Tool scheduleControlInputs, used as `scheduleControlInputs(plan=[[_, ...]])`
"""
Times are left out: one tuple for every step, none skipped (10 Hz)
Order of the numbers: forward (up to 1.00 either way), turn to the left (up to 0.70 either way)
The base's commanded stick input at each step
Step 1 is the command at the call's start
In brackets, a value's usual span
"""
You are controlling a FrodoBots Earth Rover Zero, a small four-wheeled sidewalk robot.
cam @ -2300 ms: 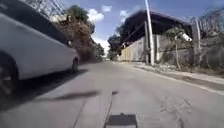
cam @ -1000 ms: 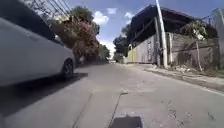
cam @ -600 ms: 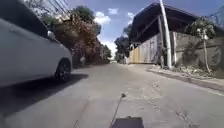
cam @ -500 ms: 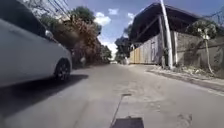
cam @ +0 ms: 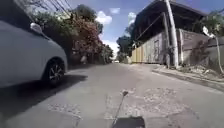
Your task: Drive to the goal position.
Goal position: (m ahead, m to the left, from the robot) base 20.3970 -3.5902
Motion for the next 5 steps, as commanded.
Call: scheduleControlInputs(plan=[[1.00, 0.00], [1.00, -0.02], [1.00, -0.10], [1.00, -0.17], [1.00, -0.39]])
